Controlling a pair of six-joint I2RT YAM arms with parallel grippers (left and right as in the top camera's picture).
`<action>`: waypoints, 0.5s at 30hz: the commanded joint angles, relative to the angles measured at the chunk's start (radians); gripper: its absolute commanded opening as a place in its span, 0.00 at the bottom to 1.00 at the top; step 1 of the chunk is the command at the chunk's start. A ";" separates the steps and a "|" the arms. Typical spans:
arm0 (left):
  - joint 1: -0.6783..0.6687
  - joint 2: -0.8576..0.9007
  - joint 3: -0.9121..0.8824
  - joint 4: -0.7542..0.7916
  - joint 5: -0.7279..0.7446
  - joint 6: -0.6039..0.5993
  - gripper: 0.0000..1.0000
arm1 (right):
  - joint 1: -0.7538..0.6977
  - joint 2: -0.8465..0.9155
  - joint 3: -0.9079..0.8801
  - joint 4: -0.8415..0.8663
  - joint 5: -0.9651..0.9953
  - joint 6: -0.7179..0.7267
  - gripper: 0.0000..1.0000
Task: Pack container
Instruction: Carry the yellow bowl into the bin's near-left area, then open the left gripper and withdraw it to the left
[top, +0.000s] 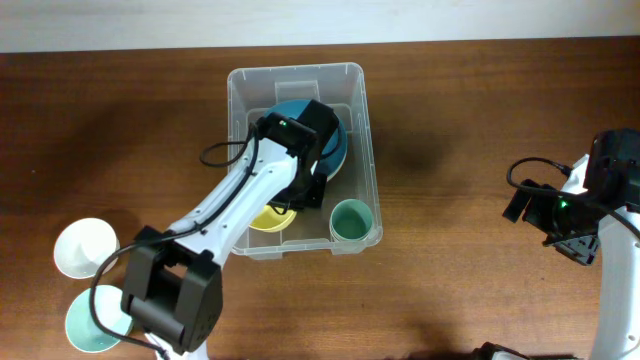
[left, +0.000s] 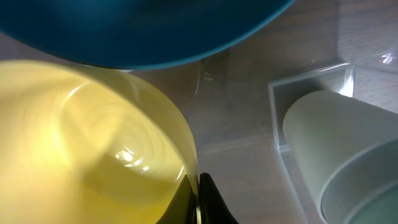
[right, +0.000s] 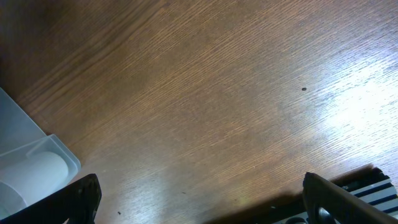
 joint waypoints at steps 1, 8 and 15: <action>0.007 0.034 -0.011 -0.011 0.006 -0.029 0.06 | -0.005 -0.001 -0.001 0.000 0.010 -0.010 0.99; 0.009 0.035 0.000 0.000 0.002 0.029 0.56 | -0.005 -0.001 -0.001 0.000 0.010 -0.010 0.99; 0.030 -0.045 0.111 -0.072 -0.143 0.039 0.60 | -0.005 -0.001 -0.001 0.000 0.010 -0.010 0.99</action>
